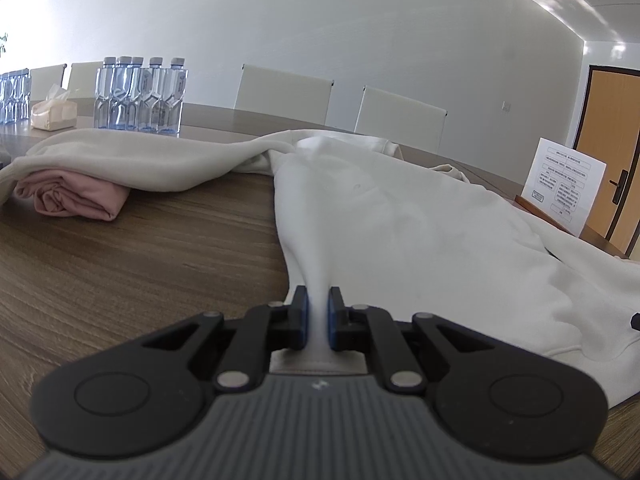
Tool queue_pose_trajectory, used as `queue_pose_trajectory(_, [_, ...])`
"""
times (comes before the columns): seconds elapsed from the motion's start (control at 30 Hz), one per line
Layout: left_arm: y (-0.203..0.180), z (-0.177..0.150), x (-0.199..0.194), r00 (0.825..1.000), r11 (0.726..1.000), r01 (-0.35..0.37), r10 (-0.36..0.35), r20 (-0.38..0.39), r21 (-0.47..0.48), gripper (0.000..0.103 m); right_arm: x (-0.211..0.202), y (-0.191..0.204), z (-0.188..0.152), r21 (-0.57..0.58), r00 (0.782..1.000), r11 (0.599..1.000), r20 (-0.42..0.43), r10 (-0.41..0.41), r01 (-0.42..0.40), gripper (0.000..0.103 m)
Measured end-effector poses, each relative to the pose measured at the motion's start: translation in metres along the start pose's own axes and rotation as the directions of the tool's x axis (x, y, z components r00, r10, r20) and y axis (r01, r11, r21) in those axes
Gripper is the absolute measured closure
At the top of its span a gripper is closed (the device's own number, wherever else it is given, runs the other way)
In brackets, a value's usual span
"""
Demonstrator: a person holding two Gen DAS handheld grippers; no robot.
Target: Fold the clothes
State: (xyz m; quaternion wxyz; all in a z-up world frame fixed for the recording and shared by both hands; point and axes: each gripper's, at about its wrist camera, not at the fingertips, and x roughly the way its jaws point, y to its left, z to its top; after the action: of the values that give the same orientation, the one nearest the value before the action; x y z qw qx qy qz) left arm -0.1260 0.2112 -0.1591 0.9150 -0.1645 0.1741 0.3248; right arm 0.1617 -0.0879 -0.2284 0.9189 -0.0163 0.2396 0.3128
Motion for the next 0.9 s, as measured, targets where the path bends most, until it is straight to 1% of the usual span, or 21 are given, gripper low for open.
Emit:
queue_pose_trajectory(0.07, [0.0, 0.0, 0.0, 1.0, 1.0, 0.0, 0.0, 0.0, -0.001, 0.095, 0.004, 0.005, 0.0, -0.026, 1.0, 1.0, -0.021, -0.011, 0.01, 0.03])
queue_pose_trajectory(0.1, [0.0, 0.0, -0.001, 1.0, 1.0, 0.0, 0.0, 0.0, -0.001, 0.095, 0.006, 0.007, 0.0, -0.04, 0.999, 0.999, -0.03, -0.021, 0.019, 0.033])
queue_pose_trajectory(0.13, [0.0, 0.0, -0.001, 1.0, 1.0, 0.0, 0.0, 0.001, 0.0, 0.095, 0.009, 0.01, 0.0, -0.055, 0.999, 0.998, -0.041, -0.028, 0.026, 0.04])
queue_pose_trajectory(0.17, [0.0, 0.0, -0.001, 1.0, 1.0, -0.001, 0.001, 0.002, 0.0, 0.095, 0.011, 0.013, -0.001, -0.069, 0.998, 0.997, -0.052, -0.038, 0.034, 0.046])
queue_pose_trajectory(0.23, [-0.001, 0.0, -0.002, 1.0, 1.0, -0.003, 0.003, 0.006, 0.0, 0.095, 0.012, 0.017, -0.001, -0.094, 0.998, 0.995, -0.055, -0.035, 0.03, 0.069])
queue_pose_trajectory(0.33, [-0.001, 0.0, -0.003, 1.0, 1.0, -0.005, 0.005, 0.011, 0.003, 0.095, 0.011, 0.023, -0.001, -0.129, 0.998, 0.991, -0.05, -0.026, 0.019, 0.086])
queue_pose_trajectory(0.47, [0.003, 0.0, -0.008, 1.0, 1.0, -0.004, 0.004, 0.006, -0.001, 0.095, -0.007, 0.025, 0.006, -0.126, 1.0, 0.992, -0.006, -0.006, 0.005, 0.088])
queue_pose_trajectory(0.53, [0.007, -0.001, -0.015, 1.0, 1.0, 0.008, -0.008, 0.002, -0.009, 0.095, -0.021, 0.023, 0.011, -0.115, 1.0, 0.993, 0.019, 0.005, -0.002, 0.089])
queue_pose_trajectory(0.57, [0.01, -0.001, -0.018, 1.0, 1.0, 0.013, -0.013, -0.008, -0.024, 0.095, -0.026, 0.022, 0.013, -0.112, 1.0, 0.994, 0.021, 0.01, -0.007, 0.089])
queue_pose_trajectory(0.63, [0.011, -0.002, -0.021, 1.0, 1.0, -0.001, 0.0, -0.027, -0.02, 0.095, -0.035, 0.019, 0.016, -0.109, 1.0, 0.994, 0.016, 0.02, -0.019, 0.088])
queue_pose_trajectory(0.7, [0.012, -0.003, -0.023, 0.999, 1.0, -0.014, 0.013, -0.046, -0.016, 0.095, -0.036, 0.018, 0.016, -0.112, 0.999, 0.993, -0.03, 0.038, -0.041, 0.087])
queue_pose_trajectory(0.73, [0.012, -0.004, -0.025, 0.998, 1.0, -0.02, 0.02, -0.056, -0.014, 0.094, -0.036, 0.016, 0.017, -0.102, 0.999, 0.994, -0.033, 0.039, -0.043, 0.082])
queue_pose_trajectory(0.77, [0.013, -0.005, -0.026, 0.998, 1.0, -0.028, 0.027, -0.065, -0.011, 0.089, -0.037, 0.014, 0.017, -0.086, 0.999, 0.995, -0.028, 0.039, -0.041, 0.078])
queue_pose_trajectory(0.83, [0.01, -0.003, -0.027, 0.996, 0.997, -0.071, 0.071, -0.052, 0.014, 0.081, -0.038, 0.009, 0.019, -0.055, 0.999, 0.998, -0.018, 0.036, -0.037, 0.071])
queue_pose_trajectory(0.87, [0.008, -0.001, -0.029, 0.995, 0.996, -0.091, 0.092, -0.036, 0.024, 0.08, -0.039, 0.007, 0.019, -0.04, 0.999, 0.999, -0.013, 0.035, -0.036, 0.07])
queue_pose_trajectory(0.9, [0.006, 0.001, -0.031, 0.994, 0.993, -0.111, 0.112, -0.019, 0.033, 0.08, -0.042, 0.006, 0.023, -0.03, 0.999, 0.999, 0.015, 0.032, -0.031, 0.063])
